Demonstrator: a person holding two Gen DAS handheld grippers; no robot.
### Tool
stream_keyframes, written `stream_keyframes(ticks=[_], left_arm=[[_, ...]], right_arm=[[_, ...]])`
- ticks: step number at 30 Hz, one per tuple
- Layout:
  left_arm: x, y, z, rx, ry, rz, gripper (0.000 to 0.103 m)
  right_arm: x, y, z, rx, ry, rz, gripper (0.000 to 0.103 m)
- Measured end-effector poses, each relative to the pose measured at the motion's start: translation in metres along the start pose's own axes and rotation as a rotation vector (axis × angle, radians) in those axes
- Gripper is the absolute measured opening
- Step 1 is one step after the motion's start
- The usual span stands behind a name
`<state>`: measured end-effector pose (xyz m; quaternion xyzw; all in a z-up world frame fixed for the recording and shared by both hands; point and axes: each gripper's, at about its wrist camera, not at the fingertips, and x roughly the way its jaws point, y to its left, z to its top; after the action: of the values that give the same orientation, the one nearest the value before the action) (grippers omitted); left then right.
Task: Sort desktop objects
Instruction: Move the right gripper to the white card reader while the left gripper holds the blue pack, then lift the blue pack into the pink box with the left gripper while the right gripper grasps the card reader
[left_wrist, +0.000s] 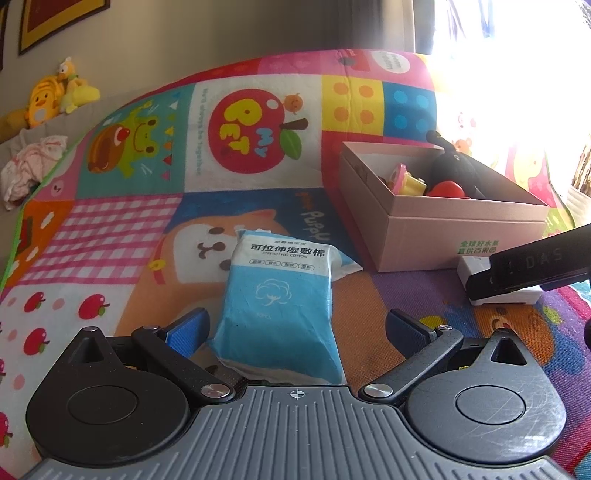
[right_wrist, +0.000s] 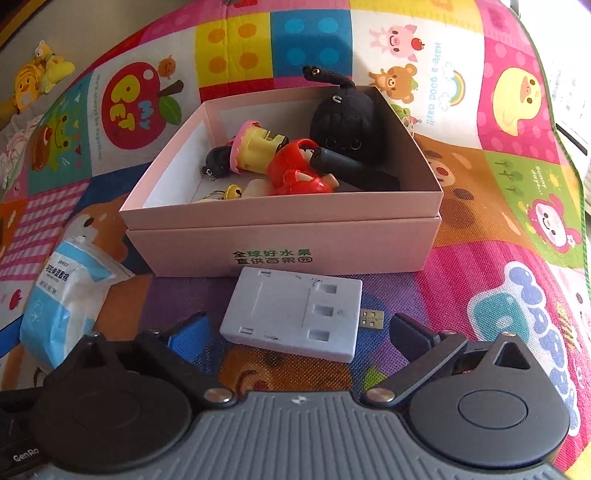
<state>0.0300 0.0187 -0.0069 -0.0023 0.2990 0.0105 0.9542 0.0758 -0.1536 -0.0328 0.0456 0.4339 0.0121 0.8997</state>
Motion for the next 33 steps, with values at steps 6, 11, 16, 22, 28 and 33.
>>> stream_keyframes(ticks=[6,11,16,22,28,33], left_arm=[[0.000,0.003,0.001,-0.008,-0.001,-0.011,0.103],[0.004,0.003,0.003,-0.009,0.020,-0.002,0.103],[0.014,0.001,0.009,0.028,0.037,0.023,0.103],[0.025,-0.001,0.013,0.066,0.070,0.042,0.068],[0.006,-0.001,0.010,0.106,0.052,0.007,0.058],[-0.043,-0.002,0.020,0.090,0.016,-0.106,0.058]], right_arm=[[-0.007,-0.010,-0.007,-0.058,-0.018,-0.012,0.094],[-0.028,-0.024,-0.024,-0.164,-0.020,0.011,0.094],[-0.048,-0.029,-0.042,-0.254,-0.013,0.057,0.094],[-0.060,-0.027,-0.051,-0.297,-0.033,0.104,0.094],[-0.072,-0.028,-0.050,-0.315,-0.067,0.116,0.094],[-0.089,-0.038,-0.051,-0.325,-0.117,0.100,0.094]])
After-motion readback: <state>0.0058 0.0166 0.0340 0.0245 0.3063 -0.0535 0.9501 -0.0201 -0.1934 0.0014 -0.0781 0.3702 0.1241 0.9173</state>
